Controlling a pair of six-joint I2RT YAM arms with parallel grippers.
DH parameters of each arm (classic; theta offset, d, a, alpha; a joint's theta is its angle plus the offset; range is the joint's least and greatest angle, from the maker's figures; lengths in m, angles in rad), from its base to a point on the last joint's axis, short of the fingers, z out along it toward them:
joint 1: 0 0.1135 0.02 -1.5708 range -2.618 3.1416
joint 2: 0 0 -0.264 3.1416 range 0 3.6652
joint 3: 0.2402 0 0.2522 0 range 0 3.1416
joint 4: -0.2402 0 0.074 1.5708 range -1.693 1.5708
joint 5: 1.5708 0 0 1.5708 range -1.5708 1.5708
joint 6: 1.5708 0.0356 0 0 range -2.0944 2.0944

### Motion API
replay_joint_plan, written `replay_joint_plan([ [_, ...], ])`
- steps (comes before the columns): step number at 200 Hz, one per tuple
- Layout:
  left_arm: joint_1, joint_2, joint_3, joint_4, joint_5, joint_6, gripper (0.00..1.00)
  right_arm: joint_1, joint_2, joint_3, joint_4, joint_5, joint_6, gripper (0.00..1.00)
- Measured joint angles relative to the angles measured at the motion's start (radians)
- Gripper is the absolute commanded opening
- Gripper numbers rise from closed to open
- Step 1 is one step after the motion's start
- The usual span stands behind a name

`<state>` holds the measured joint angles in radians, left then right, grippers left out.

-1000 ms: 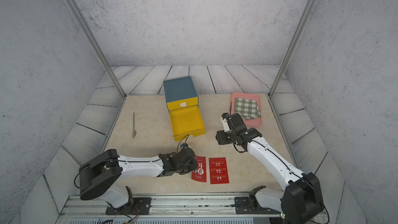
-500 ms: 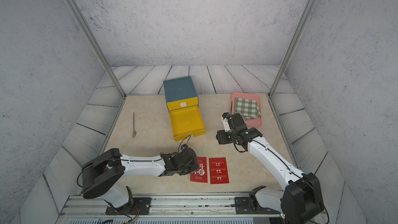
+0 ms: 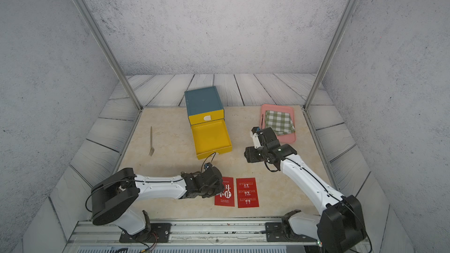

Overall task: Take the postcards out of the drawer
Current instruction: Place the postcard at the center of the board.

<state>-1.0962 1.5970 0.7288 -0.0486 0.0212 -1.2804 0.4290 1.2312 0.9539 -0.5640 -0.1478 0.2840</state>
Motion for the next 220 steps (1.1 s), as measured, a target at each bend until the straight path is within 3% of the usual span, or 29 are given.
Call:
replay_joint_plan([
  [131, 0.000, -0.024, 0.003, -0.047, -0.010, 0.005, 0.51, -0.003, 0.000, 0.000, 0.000, -0.003, -0.002, 0.63],
  [184, 0.000, -0.068, 0.003, -0.150, -0.039, 0.008, 0.53, -0.003, 0.000, 0.000, -0.001, -0.004, -0.008, 0.64],
  [220, 0.008, -0.171, 0.050, -0.298, -0.094, 0.072, 0.54, -0.002, 0.000, 0.000, -0.003, -0.024, -0.012, 0.64],
])
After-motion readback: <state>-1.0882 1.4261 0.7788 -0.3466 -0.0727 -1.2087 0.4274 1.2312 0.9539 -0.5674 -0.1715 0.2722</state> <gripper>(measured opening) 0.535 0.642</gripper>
